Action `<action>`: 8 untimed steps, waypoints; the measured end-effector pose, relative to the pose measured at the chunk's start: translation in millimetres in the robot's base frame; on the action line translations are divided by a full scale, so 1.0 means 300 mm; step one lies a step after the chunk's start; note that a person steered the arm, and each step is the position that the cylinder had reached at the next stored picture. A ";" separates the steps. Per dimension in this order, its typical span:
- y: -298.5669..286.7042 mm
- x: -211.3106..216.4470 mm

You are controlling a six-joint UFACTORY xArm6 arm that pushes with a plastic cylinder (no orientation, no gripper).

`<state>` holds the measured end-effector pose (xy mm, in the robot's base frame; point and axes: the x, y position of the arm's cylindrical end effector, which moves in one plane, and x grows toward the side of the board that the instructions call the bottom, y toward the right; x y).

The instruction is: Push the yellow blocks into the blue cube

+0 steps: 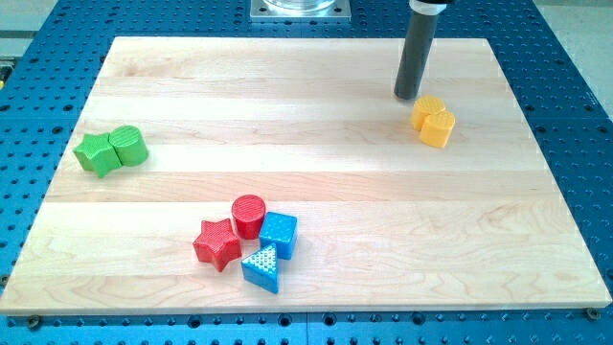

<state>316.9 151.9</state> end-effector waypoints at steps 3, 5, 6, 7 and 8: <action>-0.016 0.182; -0.234 0.431; -0.220 0.467; -0.297 0.338; -0.217 0.049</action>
<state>331.6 86.8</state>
